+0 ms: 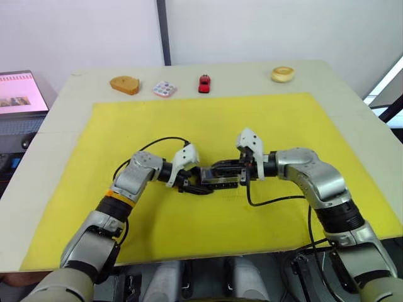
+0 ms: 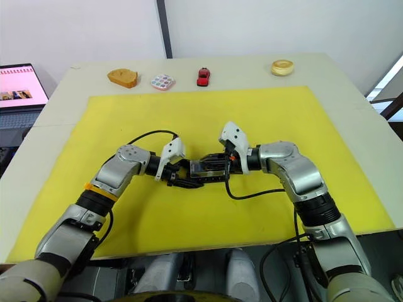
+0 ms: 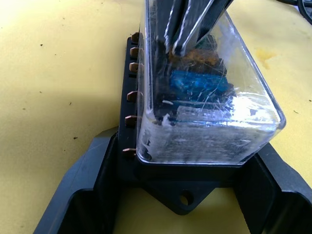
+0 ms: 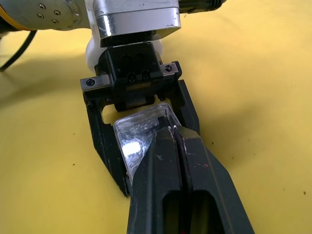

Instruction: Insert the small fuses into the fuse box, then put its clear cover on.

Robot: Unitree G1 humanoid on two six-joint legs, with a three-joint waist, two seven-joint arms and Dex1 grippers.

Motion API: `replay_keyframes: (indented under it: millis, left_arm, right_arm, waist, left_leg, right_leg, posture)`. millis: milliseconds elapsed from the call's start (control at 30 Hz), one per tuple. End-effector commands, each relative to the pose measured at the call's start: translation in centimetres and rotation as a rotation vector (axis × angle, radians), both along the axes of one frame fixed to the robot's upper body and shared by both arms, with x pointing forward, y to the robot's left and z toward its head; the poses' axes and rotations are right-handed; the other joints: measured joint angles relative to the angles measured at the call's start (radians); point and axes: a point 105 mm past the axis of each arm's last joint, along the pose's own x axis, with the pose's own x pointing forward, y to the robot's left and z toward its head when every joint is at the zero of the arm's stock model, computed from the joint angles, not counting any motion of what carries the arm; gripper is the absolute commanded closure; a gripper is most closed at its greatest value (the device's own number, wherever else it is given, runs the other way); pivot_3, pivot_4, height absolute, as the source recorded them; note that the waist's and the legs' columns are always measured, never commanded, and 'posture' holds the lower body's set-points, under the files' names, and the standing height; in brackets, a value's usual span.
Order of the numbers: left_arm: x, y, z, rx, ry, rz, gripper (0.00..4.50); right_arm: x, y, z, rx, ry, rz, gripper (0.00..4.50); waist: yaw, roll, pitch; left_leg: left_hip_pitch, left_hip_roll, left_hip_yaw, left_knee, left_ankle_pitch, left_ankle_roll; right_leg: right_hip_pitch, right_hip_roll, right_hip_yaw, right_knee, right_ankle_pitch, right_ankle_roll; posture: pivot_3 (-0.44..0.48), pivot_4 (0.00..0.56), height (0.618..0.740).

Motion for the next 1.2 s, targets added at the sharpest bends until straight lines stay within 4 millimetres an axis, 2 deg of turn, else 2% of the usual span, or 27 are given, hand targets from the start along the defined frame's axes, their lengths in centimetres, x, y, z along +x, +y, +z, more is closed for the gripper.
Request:
replay_keyframes:
  millis: [33, 100, 167, 233, 467, 567, 633, 700, 800, 867, 933, 1033, 1200]
  left_arm:
    - [0.4, 2.3, -1.2, 0.043, 0.017, 0.081, 1.93]
    - [0.5, 2.5, -0.8, 0.034, 0.003, 0.087, 1.93]
    - [0.6, 3.1, -0.4, 0.031, -0.012, 0.098, 0.87]
    - [0.6, 3.7, 0.0, 0.030, -0.021, 0.106, 0.05]
    - [-0.9, 7.9, 1.4, 0.082, -0.057, 0.154, 0.05]
    - [-2.4, 12.2, 3.8, 0.061, -0.087, 0.270, 0.05]
    - [-2.8, 15.1, 5.9, 0.011, -0.110, 0.414, 0.05]
    - [-3.2, 17.1, 7.3, -0.033, -0.125, 0.543, 0.05]
    - [-4.1, 19.7, 7.4, -0.043, -0.136, 0.709, 0.05]
    - [-5.5, 20.7, 6.4, -0.031, -0.107, 0.767, 0.05]
    - [-6.4, 21.4, 5.6, -0.012, -0.090, 0.802, 0.05]
    - [-6.6, 21.8, 5.0, -0.027, -0.082, 0.847, 0.05]
    - [-6.2, 21.1, 4.1, -0.055, -0.073, 0.852, 0.05]
  right_arm:
    - [-0.6, -0.5, -0.2, 0.035, 0.042, 0.009, 4.44]
    - [-0.6, -0.5, 1.4, 0.088, 0.012, 0.019, 4.44]
    - [-0.6, -0.7, 3.0, 0.124, -0.018, 0.021, 4.50]
    - [-0.6, -1.1, 4.3, 0.145, -0.047, 0.013, 4.50]
    - [-0.4, -4.3, 6.8, 0.156, -0.096, -0.080, 4.50]
    - [0.2, -8.4, 7.5, 0.126, -0.198, -0.231, 4.50]
    - [-0.1, -11.2, 6.5, 0.042, -0.173, -0.283, 4.50]
    - [-0.2, -13.7, 5.7, -0.019, -0.165, -0.342, 4.50]
    - [0.0, -17.3, 5.3, -0.045, -0.177, -0.449, 4.50]
    - [-0.4, -18.9, 4.8, -0.053, -0.155, -0.472, 4.50]
    - [-0.5, -19.8, 4.5, -0.061, -0.143, -0.486, 4.50]
    - [-0.4, -20.1, 4.2, -0.061, -0.125, -0.498, 4.50]
    - [-0.4, -20.0, 3.4, -0.078, -0.096, -0.479, 4.50]
  waist:
    - [-0.001, 0.000, 0.000]
    - [-0.001, 0.000, 0.000]
    - [-0.002, 0.000, 0.000]
    - [-0.001, 0.000, 0.000]
    - [-0.001, 0.001, 0.001]
    - [-0.002, 0.001, 0.001]
    - [0.002, 0.002, 0.003]
    - [0.009, 0.002, 0.004]
    - [0.016, 0.003, 0.004]
    - [0.017, 0.003, 0.005]
    - [0.018, 0.003, 0.005]
    - [0.024, 0.004, 0.005]
    - [0.030, 0.004, 0.005]
  left_leg:
    - [0.000, 0.000, 0.000, 0.000, 0.000, 0.000]
    - [0.000, 0.000, 0.000, -0.001, 0.000, 0.000]
    - [-0.001, 0.000, 0.000, -0.001, 0.000, 0.000]
    - [-0.002, 0.000, 0.000, -0.001, 0.001, -0.001]
    - [-0.002, 0.000, 0.000, -0.004, 0.001, -0.001]
    - [-0.003, 0.000, 0.000, -0.005, 0.000, -0.001]
    - [-0.003, 0.000, 0.000, -0.006, 0.000, -0.001]
    - [-0.004, 0.000, 0.000, -0.005, 0.000, -0.001]
    - [-0.003, 0.000, 0.000, -0.004, 0.000, -0.001]
    - [-0.003, 0.000, 0.001, -0.004, 0.000, -0.001]
    - [-0.003, 0.000, 0.001, -0.005, 0.000, -0.001]
    - [-0.003, 0.000, 0.001, -0.005, 0.000, -0.001]
    - [-0.003, 0.000, 0.001, -0.005, 0.000, -0.001]
  right_leg:
    - [0.000, 0.000, 0.000, 0.000, 0.000, 0.000]
    - [0.000, 0.000, 0.000, 0.000, 0.000, 0.000]
    - [0.000, 0.000, 0.000, 0.000, 0.000, 0.000]
    - [-0.001, 0.000, 0.000, 0.000, 0.000, 0.000]
    - [-0.003, 0.000, 0.001, -0.002, 0.000, -0.001]
    - [-0.003, 0.000, 0.001, -0.004, -0.001, -0.003]
    - [-0.004, 0.000, 0.001, -0.006, -0.002, -0.004]
    - [-0.004, 0.000, 0.000, -0.007, -0.002, -0.004]
    - [-0.001, 0.000, 0.000, -0.009, -0.001, -0.005]
    - [-0.001, -0.001, 0.001, -0.010, -0.001, -0.006]
    - [-0.002, -0.001, 0.001, -0.010, -0.001, -0.006]
    - [-0.003, 0.000, 0.001, -0.010, -0.001, -0.006]
    - [-0.002, 0.000, 0.001, -0.010, -0.001, -0.007]
  posture:
    - [0.000, 0.150, 0.740]
    - [0.000, 0.150, 0.740]
    - [0.000, 0.150, 0.740]
    - [0.000, 0.150, 0.740]
    - [0.000, 0.150, 0.740]
    - [0.000, 0.150, 0.740]
    - [0.000, 0.150, 0.740]
    - [0.000, 0.150, 0.740]
    - [0.000, 0.150, 0.740]
    - [0.000, 0.150, 0.740]
    - [0.000, 0.150, 0.740]
    - [0.000, 0.150, 0.740]
    - [0.000, 0.150, 0.740]
